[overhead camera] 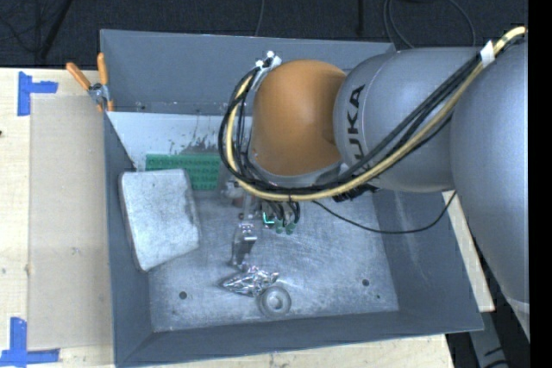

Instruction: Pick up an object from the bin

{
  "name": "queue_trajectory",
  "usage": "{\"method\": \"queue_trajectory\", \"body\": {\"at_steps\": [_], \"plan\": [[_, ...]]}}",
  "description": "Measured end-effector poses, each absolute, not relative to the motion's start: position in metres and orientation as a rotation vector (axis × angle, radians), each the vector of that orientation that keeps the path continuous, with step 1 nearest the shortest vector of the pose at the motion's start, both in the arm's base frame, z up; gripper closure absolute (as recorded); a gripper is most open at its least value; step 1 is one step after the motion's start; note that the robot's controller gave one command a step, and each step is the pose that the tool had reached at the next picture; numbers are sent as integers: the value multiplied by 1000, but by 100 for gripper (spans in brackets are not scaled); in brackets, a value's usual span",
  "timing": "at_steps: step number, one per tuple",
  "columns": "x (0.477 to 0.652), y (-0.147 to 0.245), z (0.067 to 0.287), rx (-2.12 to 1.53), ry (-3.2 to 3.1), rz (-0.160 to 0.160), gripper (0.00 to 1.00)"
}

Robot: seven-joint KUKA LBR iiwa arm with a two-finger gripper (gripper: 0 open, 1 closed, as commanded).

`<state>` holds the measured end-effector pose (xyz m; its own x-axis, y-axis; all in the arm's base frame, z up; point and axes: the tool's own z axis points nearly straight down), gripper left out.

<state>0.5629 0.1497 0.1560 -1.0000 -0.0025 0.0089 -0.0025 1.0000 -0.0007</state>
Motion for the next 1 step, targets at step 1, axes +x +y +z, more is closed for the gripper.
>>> {"method": "queue_trajectory", "body": {"at_steps": [1], "plan": [[513, 128, 72, 20, -3138, -1, 0]]}}
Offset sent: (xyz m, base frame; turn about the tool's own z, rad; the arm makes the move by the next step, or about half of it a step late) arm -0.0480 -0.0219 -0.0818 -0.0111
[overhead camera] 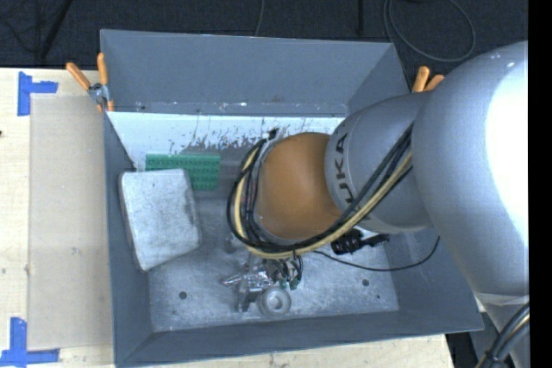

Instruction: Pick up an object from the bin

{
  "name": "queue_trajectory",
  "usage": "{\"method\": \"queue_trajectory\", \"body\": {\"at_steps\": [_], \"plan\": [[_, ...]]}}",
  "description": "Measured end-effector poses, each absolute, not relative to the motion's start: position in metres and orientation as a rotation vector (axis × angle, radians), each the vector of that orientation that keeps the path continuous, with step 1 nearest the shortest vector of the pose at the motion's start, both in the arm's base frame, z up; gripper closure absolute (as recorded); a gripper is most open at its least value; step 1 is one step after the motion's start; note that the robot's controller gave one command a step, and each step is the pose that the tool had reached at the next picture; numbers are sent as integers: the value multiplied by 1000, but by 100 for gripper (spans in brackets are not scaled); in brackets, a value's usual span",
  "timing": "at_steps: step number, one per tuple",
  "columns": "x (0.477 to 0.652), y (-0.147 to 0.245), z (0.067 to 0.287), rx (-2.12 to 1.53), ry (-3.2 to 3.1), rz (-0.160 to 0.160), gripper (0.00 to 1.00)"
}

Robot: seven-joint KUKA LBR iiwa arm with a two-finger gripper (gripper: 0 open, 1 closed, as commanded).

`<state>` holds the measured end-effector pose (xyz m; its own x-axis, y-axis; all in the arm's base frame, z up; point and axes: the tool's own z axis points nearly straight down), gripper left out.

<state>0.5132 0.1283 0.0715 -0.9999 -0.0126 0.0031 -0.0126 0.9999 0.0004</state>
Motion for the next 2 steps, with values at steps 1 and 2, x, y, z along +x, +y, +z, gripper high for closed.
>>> {"method": "queue_trajectory", "body": {"at_steps": [1, 2], "plan": [[515, 129, 74, 17, -3141, -4, 100], [516, 121, 214, 86, -3148, -2, 100]]}}
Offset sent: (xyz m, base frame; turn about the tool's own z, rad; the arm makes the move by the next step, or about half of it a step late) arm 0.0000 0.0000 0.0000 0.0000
